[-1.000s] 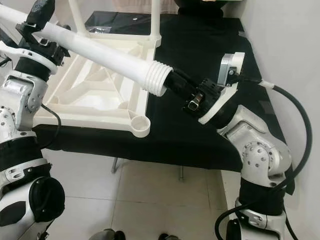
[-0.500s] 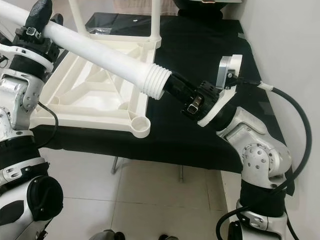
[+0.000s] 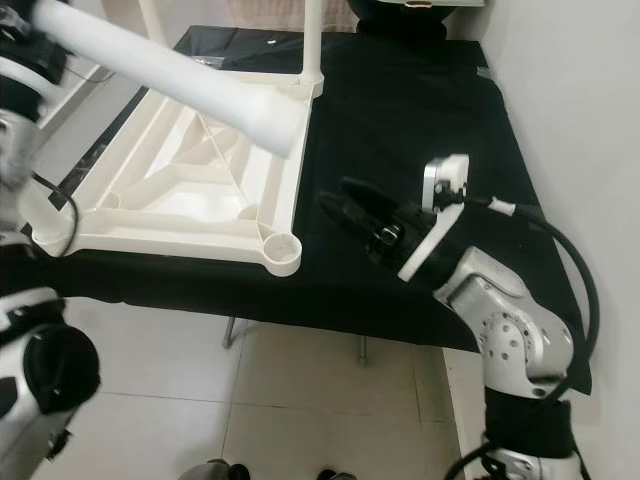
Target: Building children table
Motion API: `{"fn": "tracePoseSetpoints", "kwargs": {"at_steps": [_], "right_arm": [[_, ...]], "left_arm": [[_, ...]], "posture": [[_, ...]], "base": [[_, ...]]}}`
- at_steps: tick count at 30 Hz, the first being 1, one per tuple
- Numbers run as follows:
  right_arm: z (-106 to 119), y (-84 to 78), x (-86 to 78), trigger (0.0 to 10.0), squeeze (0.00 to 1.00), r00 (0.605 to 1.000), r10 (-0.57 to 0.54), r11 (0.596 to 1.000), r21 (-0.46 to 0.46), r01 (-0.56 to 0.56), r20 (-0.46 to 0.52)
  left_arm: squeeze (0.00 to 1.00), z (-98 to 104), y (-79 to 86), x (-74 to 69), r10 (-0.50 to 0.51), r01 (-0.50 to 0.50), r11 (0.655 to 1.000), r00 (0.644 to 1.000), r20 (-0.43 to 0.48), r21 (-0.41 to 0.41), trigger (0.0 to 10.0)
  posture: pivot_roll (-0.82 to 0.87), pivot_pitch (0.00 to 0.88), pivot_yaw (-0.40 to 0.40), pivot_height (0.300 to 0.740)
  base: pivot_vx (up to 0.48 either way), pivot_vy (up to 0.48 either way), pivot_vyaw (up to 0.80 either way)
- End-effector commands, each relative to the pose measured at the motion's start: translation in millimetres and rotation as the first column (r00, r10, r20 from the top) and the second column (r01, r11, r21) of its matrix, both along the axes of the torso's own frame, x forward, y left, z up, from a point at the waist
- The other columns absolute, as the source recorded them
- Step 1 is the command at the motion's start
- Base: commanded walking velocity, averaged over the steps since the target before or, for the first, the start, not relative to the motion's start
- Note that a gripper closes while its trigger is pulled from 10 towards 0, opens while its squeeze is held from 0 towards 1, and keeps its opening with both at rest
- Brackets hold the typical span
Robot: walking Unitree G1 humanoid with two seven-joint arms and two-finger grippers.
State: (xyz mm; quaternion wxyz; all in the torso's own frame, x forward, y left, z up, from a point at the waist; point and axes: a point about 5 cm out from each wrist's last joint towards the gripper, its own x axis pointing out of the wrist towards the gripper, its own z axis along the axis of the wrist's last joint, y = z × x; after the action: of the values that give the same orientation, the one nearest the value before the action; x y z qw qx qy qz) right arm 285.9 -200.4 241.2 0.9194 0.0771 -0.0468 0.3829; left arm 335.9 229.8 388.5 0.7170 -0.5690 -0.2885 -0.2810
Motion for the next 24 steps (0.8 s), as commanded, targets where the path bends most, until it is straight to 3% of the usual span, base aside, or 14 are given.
{"fn": "tracePoseSetpoints", "kwargs": {"at_steps": [1,3,4,7,8,10,11,14,16,17,18,20,21,24], "right_arm": [[-10.0,-12.6,3.4,10.0,1.0,0.994,-0.106,0.982,-0.158,0.104,-0.005],[-11.4,-18.5,6.0,10.0,1.0,0.988,-0.154,0.964,-0.218,0.151,0.005],[-6.3,-30.7,12.5,10.0,1.0,0.968,-0.246,0.931,-0.268,0.247,0.038],[23.3,-53.0,22.3,10.0,1.0,0.908,-0.389,0.864,-0.282,0.418,0.155],[38.2,-52.0,21.3,10.0,1.0,0.906,-0.379,0.875,-0.245,0.418,0.189],[38.2,-52.0,21.3,10.0,1.0,0.906,-0.379,0.875,-0.245,0.418,0.189],[50.8,-49.4,19.5,10.0,1.0,0.907,-0.358,0.887,-0.224,0.405,0.221],[79.5,-24.7,2.5,10.0,1.0,0.958,-0.118,0.977,-0.14,0.159,0.263],[82.3,-16.5,-4.5,10.0,1.0,0.965,-0.025,0.991,-0.122,0.058,0.26],[78.6,-3.9,-16.8,10.0,1.0,0.96,0.135,0.983,-0.155,-0.099,0.245],[78.6,-3.9,-16.8,10.0,1.0,0.96,0.135,0.983,-0.155,-0.099,0.245],[59.3,15.7,-27.0,10.0,1.0,0.936,0.323,0.924,-0.262,-0.279,0.14],[59.3,15.7,-27.0,10.0,1.0,0.936,0.323,0.924,-0.262,-0.279,0.14],[7.6,42.7,-18.0,10.0,1.0,0.933,0.347,0.84,-0.41,-0.354,-0.094]], "left_arm": [[0.0,10.3,0.1,-1.9,0.006,-0.01,0.996,0.999,0.039,0.093,0.0],[0.0,11.3,-3.5,-1.0,-0.001,-0.004,0.989,0.999,0.039,0.149,0.0],[0.0,8.7,-15.8,1.6,-0.005,-0.005,0.958,0.999,0.034,0.285,0.0],[0.0,-11.5,-51.5,8.8,-0.026,0.001,0.797,0.999,0.032,0.604,0.0],[0.0,-19.9,-62.4,9.9,-0.05,0.016,0.749,0.998,0.032,0.663,0.0],[0.0,-19.9,-62.4,9.9,-0.05,0.016,0.749,0.998,0.032,0.663,0.0],[0.0,-27.7,-72.3,11.1,-0.082,0.041,0.713,0.996,0.026,0.7,0.0],[0.0,-53.7,-112.0,8.7,-0.225,0.12,0.575,0.974,0.016,0.809,0.0],[0.0,-58.0,-120.5,6.3,-0.264,0.134,0.546,0.964,0.018,0.827,0.0],[0.0,-61.7,-129.7,2.6,-0.312,0.138,0.499,0.95,0.029,0.855,0.0],[0.0,-61.7,-129.7,2.6,-0.312,0.138,0.499,0.95,0.029,0.855,0.0],[0.0,-68.2,-143.7,-5.5,-0.405,0.133,0.404,0.913,0.047,0.905,0.0],[0.0,-68.2,-143.7,-5.5,-0.405,0.133,0.404,0.913,0.047,0.905,0.0],[0.0,-66.2,-158.6,-14.8,-0.506,0.097,0.345,0.857,0.098,0.934,0.0]], "posture": [[0.06,0.146,-0.015,0.74],[0.06,0.146,-0.015,0.74],[0.06,0.144,-0.013,0.74],[0.06,0.143,-0.008,0.74],[0.06,0.143,-0.005,0.74],[0.06,0.143,-0.005,0.74],[0.06,0.141,-0.003,0.74],[0.04,0.142,-0.001,0.74],[0.04,0.142,-0.001,0.74],[0.04,0.144,0.003,0.74],[0.04,0.144,0.003,0.74],[0.03,0.145,0.005,0.74],[0.03,0.145,0.005,0.74],[0.02,0.14,0.001,0.74]], "base": [[0.0,0.0,0.0],[0.0,0.0,0.0],[0.0,0.0,0.0],[0.0,0.0,0.0],[0.0,0.0,0.0],[0.0,0.0,0.0],[0.0,0.0,0.0],[0.0,0.0,0.0],[0.0,0.0,0.0],[0.0,0.0,0.0],[0.0,0.0,0.0],[0.0,0.0,0.0],[0.0,0.0,0.0],[0.0,0.0,0.0]]}}
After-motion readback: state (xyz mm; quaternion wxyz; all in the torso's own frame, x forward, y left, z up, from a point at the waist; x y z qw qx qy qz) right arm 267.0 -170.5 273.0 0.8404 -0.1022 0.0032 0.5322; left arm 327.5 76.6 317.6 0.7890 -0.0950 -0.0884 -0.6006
